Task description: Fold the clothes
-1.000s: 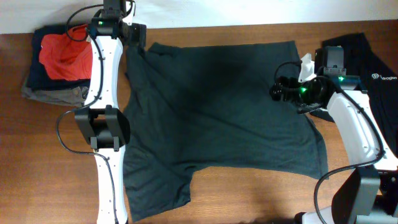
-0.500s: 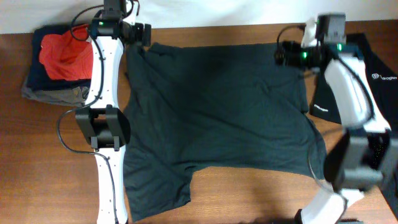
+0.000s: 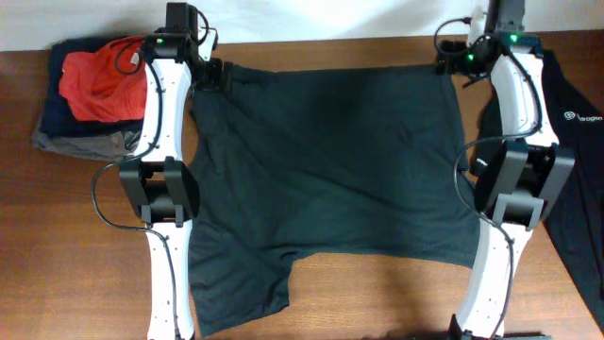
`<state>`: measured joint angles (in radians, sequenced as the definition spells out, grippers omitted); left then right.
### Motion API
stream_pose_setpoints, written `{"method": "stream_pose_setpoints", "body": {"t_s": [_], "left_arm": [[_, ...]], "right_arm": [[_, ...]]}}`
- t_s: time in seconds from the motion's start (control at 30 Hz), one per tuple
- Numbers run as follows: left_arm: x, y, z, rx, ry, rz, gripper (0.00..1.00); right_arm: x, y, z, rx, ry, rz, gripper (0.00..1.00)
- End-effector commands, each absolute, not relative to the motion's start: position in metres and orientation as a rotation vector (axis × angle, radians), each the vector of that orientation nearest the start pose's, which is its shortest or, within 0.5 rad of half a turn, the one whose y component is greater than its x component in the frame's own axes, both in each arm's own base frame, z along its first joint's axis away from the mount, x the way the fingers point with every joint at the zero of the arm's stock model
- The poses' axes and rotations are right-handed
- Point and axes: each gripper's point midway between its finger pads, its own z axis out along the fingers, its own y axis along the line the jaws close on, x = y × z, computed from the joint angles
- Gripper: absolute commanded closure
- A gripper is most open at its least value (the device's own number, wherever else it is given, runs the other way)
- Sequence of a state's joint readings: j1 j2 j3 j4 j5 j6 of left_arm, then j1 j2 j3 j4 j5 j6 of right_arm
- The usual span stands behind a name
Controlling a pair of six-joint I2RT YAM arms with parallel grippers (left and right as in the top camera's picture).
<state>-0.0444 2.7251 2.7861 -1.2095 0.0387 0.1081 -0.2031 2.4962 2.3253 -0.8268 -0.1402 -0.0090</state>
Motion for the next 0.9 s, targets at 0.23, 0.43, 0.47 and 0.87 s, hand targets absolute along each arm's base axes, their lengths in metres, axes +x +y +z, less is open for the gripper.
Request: {"method": "stream_pose_setpoints", "body": {"t_s": [0.23, 0.43, 0.47, 0.87], "left_arm": [[0.594, -0.032, 0.066, 0.213, 2.749, -0.056, 0.01], [0.591, -0.032, 0.065, 0.213, 2.762, -0.057, 0.01], [0.59, -0.032, 0.065, 0.213, 2.764, -0.057, 0.01], [0.59, -0.032, 0.064, 0.214, 2.767, -0.058, 0.01]], "right_arm": [[0.639, -0.086, 0.06, 0.049, 2.468, 0.116, 0.01], [0.647, -0.085, 0.037, 0.043, 2.467, 0.097, 0.01], [0.648, -0.086, 0.034, 0.044, 2.468, 0.094, 0.01], [0.656, -0.087, 0.013, 0.033, 2.448, 0.087, 0.01]]}}
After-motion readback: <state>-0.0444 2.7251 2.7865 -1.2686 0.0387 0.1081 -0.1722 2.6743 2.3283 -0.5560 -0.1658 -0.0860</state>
